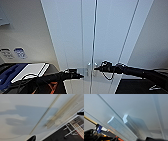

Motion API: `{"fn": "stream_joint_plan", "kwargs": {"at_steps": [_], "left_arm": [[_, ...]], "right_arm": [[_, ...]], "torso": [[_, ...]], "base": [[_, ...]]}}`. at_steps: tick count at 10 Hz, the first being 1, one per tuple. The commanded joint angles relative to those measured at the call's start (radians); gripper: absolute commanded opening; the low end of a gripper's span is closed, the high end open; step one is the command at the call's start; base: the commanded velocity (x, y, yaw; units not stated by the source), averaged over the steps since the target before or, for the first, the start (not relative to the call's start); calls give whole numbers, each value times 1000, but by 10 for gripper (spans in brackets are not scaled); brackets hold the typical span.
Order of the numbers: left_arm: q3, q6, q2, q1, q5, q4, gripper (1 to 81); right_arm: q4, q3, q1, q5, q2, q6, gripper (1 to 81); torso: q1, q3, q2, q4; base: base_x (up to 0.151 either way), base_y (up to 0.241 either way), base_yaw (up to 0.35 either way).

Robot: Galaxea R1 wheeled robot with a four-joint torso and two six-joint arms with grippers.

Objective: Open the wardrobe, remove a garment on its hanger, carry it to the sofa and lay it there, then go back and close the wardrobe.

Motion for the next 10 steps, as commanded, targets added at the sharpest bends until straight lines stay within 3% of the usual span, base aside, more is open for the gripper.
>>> {"fn": "stream_joint_plan", "kwargs": {"at_steps": [1,10], "left_arm": [[-17,0,26,-162,7,-7,811],[-244,2,252,-228,-7,10,811]], "right_arm": [[5,-13,189,-8,8,11,811],[14,-33,178,-8,90,10,811]], "torso": [[0,0,0,0],[0,0,0,0]], "base": [[0,0,0],[0,0,0]]}}
